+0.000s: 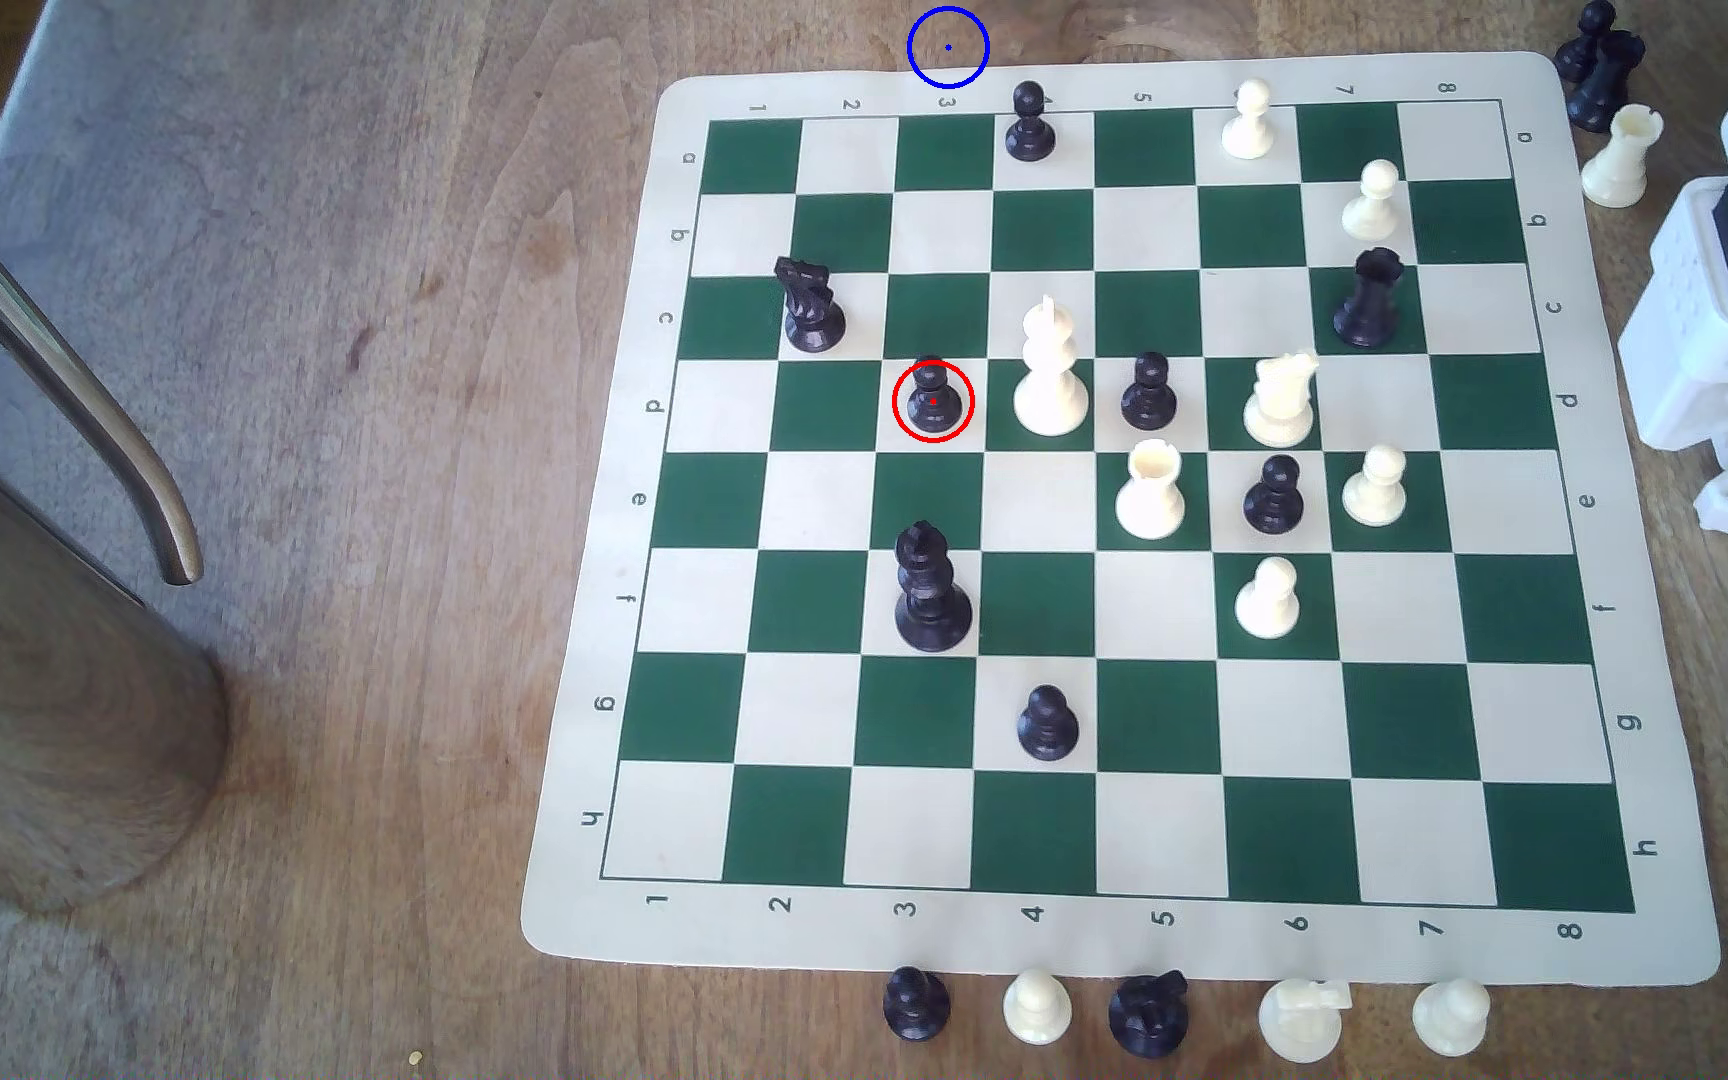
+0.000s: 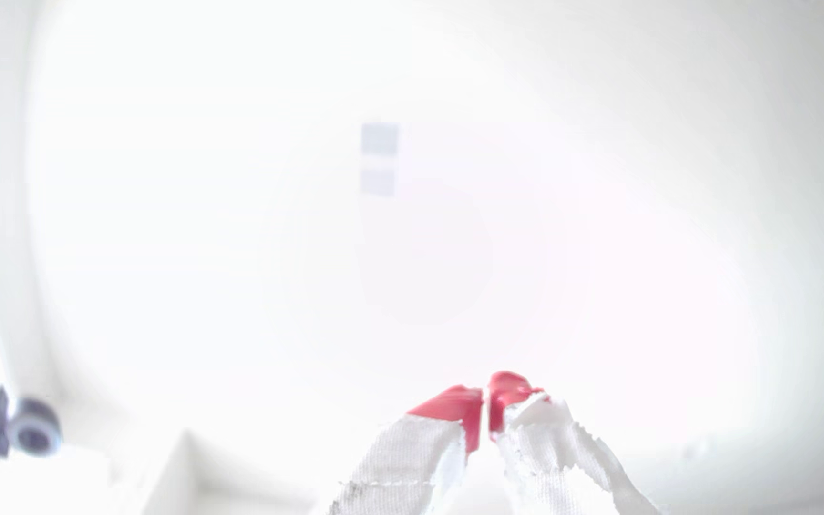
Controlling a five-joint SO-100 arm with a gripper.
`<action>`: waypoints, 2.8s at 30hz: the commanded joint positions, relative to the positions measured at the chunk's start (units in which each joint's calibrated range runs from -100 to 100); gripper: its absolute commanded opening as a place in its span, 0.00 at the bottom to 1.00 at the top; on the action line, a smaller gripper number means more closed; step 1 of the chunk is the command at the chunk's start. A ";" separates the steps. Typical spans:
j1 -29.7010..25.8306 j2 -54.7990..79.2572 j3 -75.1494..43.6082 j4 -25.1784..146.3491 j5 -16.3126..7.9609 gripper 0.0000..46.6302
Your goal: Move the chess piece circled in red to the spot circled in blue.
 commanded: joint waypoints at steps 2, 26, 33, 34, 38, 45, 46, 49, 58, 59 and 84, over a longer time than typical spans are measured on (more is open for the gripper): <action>0.39 0.14 -12.38 28.96 -0.78 0.00; -5.25 37.74 -46.47 101.03 -3.76 0.01; -3.45 53.11 -60.25 112.99 -6.89 0.08; -3.21 55.32 -61.34 114.38 -6.69 0.10; -2.98 58.46 -62.97 116.43 -6.69 0.14; -1.26 69.58 -70.59 120.12 -7.91 0.17; -1.26 70.51 -71.40 121.10 -7.96 0.17; -1.65 73.91 -75.85 127.49 -7.77 0.18; -1.34 81.89 -84.10 130.35 -7.81 0.19; -1.26 82.82 -85.09 130.60 -7.81 0.19; 3.28 102.09 -85.73 113.07 -10.26 0.32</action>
